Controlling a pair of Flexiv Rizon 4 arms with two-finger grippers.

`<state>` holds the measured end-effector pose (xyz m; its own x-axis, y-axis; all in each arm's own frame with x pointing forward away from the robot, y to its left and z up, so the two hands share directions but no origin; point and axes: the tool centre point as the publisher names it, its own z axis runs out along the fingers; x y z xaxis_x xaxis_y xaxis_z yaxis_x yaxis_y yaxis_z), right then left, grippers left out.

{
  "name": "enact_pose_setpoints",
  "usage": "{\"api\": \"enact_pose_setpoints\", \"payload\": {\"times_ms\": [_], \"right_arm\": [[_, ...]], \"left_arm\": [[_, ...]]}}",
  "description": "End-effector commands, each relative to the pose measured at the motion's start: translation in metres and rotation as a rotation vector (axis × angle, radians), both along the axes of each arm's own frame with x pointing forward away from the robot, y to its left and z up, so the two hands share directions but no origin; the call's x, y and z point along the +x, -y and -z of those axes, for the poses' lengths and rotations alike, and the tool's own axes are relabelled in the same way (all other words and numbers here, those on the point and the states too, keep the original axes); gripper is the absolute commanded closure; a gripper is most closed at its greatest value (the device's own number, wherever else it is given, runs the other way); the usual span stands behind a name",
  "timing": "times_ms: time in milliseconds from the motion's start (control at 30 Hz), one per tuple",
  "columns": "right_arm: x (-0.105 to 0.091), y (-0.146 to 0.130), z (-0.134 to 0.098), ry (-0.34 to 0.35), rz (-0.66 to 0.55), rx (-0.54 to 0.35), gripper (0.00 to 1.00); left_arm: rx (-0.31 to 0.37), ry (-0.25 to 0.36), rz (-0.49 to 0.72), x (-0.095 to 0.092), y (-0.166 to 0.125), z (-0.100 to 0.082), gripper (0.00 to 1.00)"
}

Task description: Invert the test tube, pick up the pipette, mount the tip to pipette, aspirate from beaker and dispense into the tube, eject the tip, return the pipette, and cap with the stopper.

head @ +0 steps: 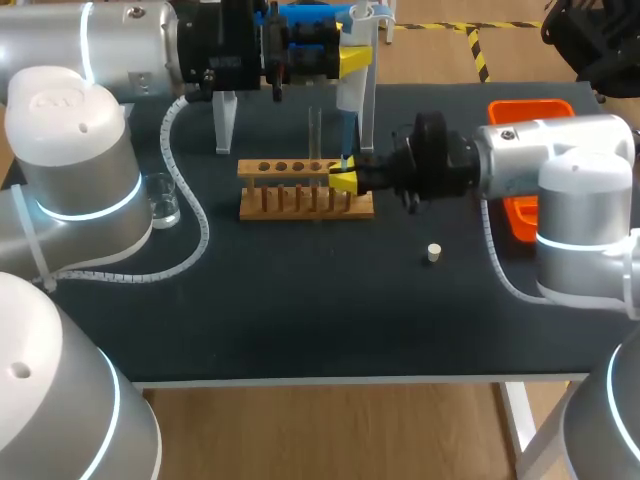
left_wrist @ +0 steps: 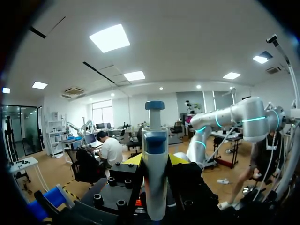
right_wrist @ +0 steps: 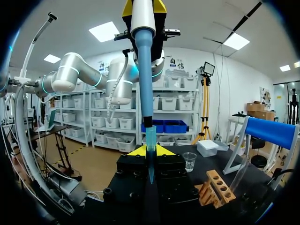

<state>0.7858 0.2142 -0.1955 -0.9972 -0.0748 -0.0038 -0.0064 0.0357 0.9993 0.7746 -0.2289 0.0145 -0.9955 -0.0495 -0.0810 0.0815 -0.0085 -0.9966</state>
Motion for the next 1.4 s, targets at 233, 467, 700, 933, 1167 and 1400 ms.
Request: {"api": "enact_pose_setpoints", "payload": {"times_ms": [233, 467, 700, 933, 1167, 1400], "right_arm": [[-0.0032, 0.0024, -0.0012, 0.000, 0.007, 0.001, 1.00], [-0.0035, 0.0038, -0.0015, 0.001, 0.009, 0.002, 1.00], [-0.0047, 0.0049, -0.0003, -0.001, 0.009, 0.001, 1.00], [-0.0064, 0.0055, -0.0007, 0.000, 0.008, 0.001, 1.00], [-0.0066, 0.0033, -0.0016, 0.001, 0.005, -0.001, 1.00], [-0.0049, 0.0015, -0.0013, 0.000, 0.006, -0.004, 1.00]], "left_arm": [[-0.002, 0.001, 0.002, -0.0001, -0.0014, 0.0013, 1.00], [-0.002, 0.001, 0.002, -0.0001, -0.0014, 0.0013, 1.00], [-0.002, 0.001, 0.002, -0.0001, -0.0014, 0.0013, 1.00], [-0.002, 0.001, 0.002, -0.0001, -0.0014, 0.0013, 1.00], [-0.002, 0.001, 0.002, -0.0001, -0.0014, 0.0013, 1.00], [-0.002, 0.001, 0.002, -0.0001, -0.0014, 0.0013, 1.00]]}}
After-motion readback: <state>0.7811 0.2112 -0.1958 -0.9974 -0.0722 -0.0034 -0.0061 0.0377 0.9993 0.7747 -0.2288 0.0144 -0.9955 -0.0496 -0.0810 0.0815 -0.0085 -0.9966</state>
